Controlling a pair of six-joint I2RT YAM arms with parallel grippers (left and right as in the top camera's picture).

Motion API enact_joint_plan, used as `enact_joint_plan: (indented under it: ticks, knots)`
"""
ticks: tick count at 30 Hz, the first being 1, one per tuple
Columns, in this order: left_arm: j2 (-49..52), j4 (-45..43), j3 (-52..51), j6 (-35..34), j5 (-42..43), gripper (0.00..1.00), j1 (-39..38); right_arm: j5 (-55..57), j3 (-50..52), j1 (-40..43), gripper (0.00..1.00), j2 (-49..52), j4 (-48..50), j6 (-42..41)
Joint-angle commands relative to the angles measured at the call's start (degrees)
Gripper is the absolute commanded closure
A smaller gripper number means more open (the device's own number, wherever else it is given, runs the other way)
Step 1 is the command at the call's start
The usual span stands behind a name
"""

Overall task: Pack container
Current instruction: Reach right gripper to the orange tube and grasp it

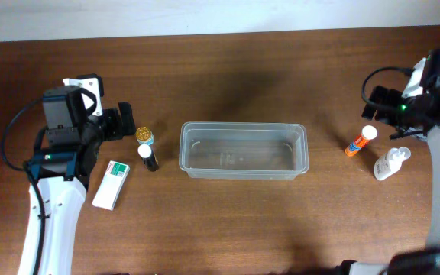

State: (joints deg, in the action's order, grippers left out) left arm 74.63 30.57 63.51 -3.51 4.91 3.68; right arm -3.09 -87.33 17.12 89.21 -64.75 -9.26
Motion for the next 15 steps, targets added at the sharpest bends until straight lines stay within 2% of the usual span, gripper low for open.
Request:
enact_joint_plan:
  ticks: [1,11,13,15]
  knots:
    - [-0.1,0.0,1.5,0.5,3.5,0.01,0.3,-2.3,-1.3,0.2,0.02,3.9,-1.0,-0.7]
    - [-0.1,0.3,1.5,0.5,3.3,0.00,0.2,-2.3,-1.1,0.2,0.01,16.3,-3.5,-0.7]
    - [-0.1,0.3,1.5,0.5,3.3,0.01,0.2,-2.3,-1.1,0.2,0.08,17.8,-3.6,-0.7]
    - [-0.1,0.3,1.5,0.5,3.3,0.01,0.2,-2.3,-1.1,0.2,0.22,18.7,-3.9,-0.7]
